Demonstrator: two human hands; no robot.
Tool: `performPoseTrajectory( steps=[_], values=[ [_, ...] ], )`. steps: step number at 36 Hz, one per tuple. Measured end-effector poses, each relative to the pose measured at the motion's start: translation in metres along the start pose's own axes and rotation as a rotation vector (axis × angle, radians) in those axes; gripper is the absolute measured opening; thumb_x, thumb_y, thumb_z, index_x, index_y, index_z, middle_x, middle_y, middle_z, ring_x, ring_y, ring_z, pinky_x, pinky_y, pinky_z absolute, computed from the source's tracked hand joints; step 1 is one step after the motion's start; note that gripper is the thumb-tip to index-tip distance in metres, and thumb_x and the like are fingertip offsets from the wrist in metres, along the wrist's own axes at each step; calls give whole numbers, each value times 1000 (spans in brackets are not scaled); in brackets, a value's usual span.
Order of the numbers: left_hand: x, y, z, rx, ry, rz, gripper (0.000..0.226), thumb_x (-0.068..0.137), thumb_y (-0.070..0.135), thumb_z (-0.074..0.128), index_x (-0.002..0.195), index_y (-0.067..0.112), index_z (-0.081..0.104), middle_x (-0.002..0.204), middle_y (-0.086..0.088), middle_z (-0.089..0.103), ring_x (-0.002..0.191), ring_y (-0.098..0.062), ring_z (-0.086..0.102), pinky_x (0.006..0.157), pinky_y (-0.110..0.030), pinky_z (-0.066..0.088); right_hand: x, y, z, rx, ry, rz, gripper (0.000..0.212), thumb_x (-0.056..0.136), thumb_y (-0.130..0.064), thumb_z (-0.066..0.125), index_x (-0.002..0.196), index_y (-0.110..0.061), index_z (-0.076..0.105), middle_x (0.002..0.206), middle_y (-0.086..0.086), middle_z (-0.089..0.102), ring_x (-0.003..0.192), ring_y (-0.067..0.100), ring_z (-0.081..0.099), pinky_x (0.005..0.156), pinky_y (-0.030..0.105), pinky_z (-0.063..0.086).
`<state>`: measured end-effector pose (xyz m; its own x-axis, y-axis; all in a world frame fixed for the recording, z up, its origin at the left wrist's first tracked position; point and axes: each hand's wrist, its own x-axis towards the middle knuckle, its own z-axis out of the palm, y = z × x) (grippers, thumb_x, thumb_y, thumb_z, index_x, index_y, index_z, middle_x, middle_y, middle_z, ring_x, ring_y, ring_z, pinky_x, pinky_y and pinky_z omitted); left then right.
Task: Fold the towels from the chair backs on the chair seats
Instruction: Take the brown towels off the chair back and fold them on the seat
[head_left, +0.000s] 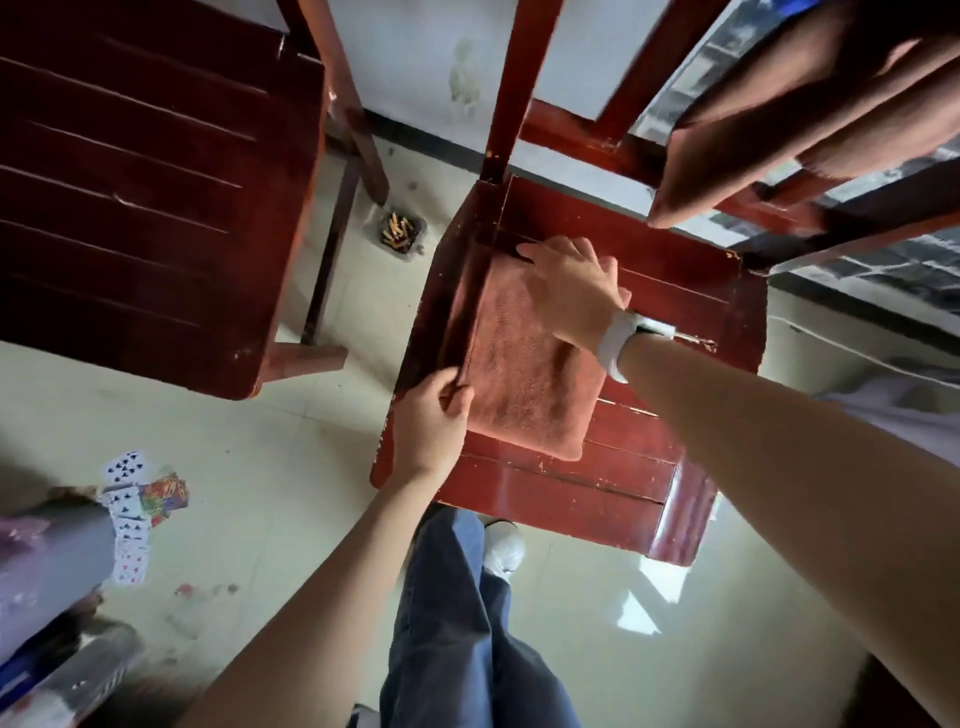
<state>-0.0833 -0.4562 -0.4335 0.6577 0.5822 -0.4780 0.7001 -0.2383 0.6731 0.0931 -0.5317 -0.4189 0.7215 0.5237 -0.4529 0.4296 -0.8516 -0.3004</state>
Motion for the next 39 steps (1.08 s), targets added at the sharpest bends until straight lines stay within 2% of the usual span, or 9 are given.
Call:
performPoseTrajectory(
  steps=[7,11,13,17,24,28,33,36,39],
  values=[
    [-9,6,-3,36,3,204,30,87,1,57,117,5,61,114,-9,66,104,-25,62,87,-11,35,20,-4,1,-17,-145,26,40,94,-31,39,133,-28,44,133,4,40,128,24,30,104,47,26],
    [-10,7,-5,65,-2,252,33,87,-1,56,119,6,60,112,-10,65,102,-25,63,88,-16,39,21,-5,5,49,-75,16,35,92,-24,43,126,-23,52,130,5,44,125,24,34,102,43,29],
    [-10,7,-3,94,8,237,34,87,1,55,121,8,59,113,-9,65,102,-24,63,87,-23,43,19,-5,5,76,-4,-4,31,90,-19,45,119,-19,57,125,5,49,121,24,39,99,40,30],
    [-10,4,-2,114,34,150,32,87,6,57,119,8,60,111,-10,64,98,-26,63,82,-27,45,13,-4,8,35,67,-89,25,88,-14,48,110,-10,56,117,8,52,115,25,44,95,38,33],
    [-6,1,-2,115,8,35,35,88,13,57,122,8,57,115,-11,63,106,-26,58,90,-31,41,4,1,6,61,123,-109,24,87,-13,48,109,-8,55,114,11,55,112,27,48,96,40,35],
    [-8,3,-4,107,-19,76,36,88,10,56,124,10,56,110,-13,62,100,-27,59,86,-34,43,2,2,4,176,59,-68,21,88,-10,45,107,-6,54,110,11,58,109,26,52,98,42,39],
    [-9,2,-4,102,-18,80,37,88,11,56,125,12,55,106,-12,61,90,-28,60,79,-32,45,7,1,2,131,50,-116,18,88,-12,44,104,-10,52,103,2,56,108,21,47,94,33,27],
    [-9,1,-2,94,-21,50,37,88,12,56,125,12,55,110,-11,61,96,-28,60,83,-36,45,9,-2,2,107,17,-143,19,86,-12,46,104,-11,52,96,-6,49,106,20,46,92,33,26],
    [-8,-1,-1,105,-33,28,37,89,14,56,126,11,53,115,-12,60,104,-28,59,88,-37,46,11,-5,4,69,-8,-146,20,87,-17,48,107,-15,51,104,-4,55,109,20,45,95,37,26]
  ],
)
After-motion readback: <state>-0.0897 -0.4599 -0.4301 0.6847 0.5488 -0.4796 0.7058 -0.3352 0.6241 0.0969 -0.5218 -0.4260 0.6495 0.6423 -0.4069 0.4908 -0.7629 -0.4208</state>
